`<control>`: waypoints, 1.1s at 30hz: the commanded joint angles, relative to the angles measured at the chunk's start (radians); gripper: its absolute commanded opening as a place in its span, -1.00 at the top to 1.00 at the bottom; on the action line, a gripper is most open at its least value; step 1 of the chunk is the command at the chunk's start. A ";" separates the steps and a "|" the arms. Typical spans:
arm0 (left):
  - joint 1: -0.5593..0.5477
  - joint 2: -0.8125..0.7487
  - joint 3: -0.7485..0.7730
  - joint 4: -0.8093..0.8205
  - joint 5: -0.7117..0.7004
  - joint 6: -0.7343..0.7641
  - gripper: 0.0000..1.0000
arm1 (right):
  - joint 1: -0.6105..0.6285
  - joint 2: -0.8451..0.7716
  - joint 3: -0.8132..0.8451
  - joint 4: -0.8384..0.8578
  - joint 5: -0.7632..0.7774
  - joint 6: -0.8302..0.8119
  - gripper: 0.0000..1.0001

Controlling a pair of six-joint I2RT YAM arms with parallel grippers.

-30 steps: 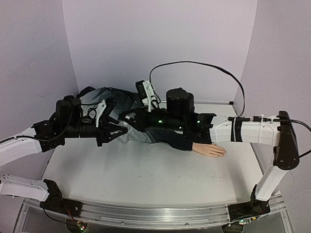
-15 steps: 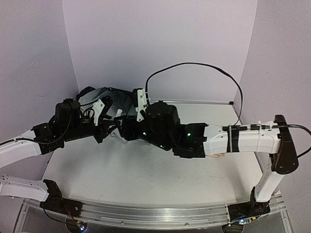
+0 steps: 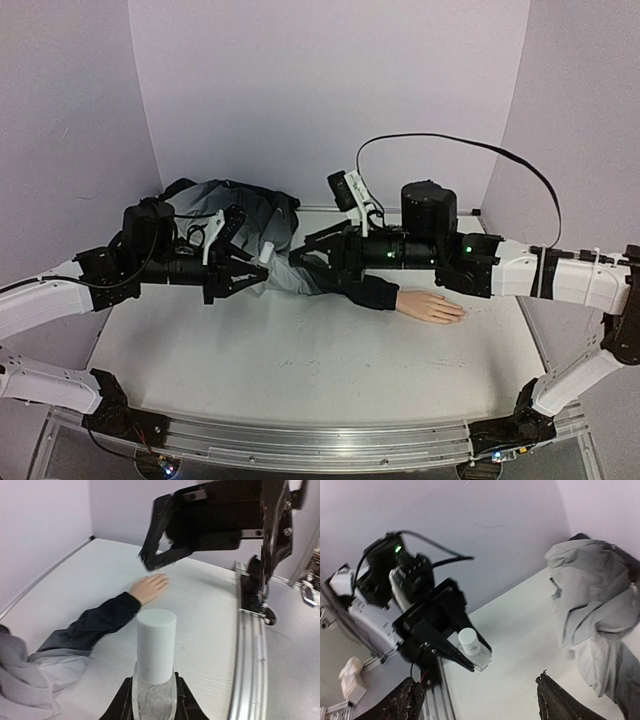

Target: Paint the nails

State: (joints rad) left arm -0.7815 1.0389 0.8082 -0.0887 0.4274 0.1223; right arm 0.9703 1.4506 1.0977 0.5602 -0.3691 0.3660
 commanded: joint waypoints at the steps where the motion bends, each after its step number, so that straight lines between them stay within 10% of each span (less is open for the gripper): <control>1: -0.001 0.053 0.093 0.065 0.388 -0.044 1.00 | 0.013 -0.031 -0.001 0.089 -0.333 -0.074 -0.56; 33: -0.012 0.076 0.105 0.066 0.486 -0.055 1.00 | 0.033 0.219 0.178 0.287 -0.501 0.047 0.77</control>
State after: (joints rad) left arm -0.7872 1.1263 0.8619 -0.0704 0.9138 0.0719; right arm 0.9916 1.6661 1.2251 0.7765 -0.8394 0.4095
